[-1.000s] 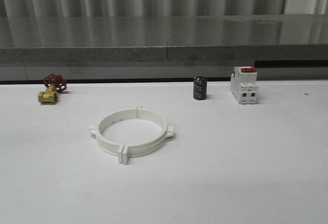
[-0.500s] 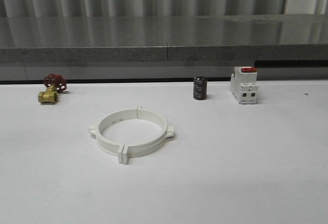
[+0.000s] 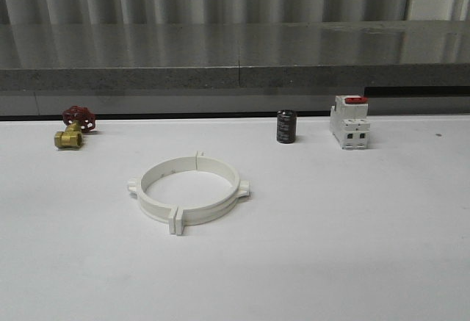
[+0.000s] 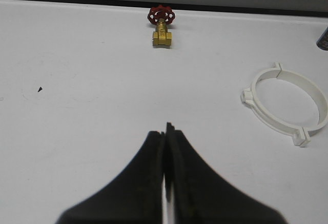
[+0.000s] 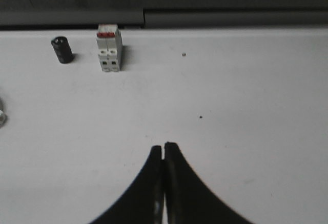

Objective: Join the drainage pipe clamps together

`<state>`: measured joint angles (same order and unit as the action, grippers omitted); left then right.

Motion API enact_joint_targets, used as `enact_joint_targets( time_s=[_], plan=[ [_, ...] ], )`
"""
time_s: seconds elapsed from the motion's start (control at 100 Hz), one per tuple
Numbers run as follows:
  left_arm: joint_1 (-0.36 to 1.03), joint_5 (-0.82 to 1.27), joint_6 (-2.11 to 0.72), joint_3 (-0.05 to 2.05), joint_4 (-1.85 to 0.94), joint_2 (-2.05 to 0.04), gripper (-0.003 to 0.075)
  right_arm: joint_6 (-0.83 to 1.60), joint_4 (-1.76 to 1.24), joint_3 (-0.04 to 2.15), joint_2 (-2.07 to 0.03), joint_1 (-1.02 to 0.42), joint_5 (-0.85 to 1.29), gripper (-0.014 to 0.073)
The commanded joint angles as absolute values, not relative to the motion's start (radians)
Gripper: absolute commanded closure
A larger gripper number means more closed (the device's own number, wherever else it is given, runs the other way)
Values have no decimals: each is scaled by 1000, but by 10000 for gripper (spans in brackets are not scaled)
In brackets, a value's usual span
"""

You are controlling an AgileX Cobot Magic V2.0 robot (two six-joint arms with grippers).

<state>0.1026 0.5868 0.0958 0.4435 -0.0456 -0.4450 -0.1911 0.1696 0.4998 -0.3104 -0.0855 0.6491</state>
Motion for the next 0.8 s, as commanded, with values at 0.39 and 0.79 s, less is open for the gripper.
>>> enact_joint_targets(
  time_s=[0.39,0.79],
  plan=[
    [100,514,96,472,-56,-449,741,14,13,139,-7,5,191,661],
    [100,514,96,472,-56,-451,741,-114,14,-9,30,4,18,661]
  ],
)
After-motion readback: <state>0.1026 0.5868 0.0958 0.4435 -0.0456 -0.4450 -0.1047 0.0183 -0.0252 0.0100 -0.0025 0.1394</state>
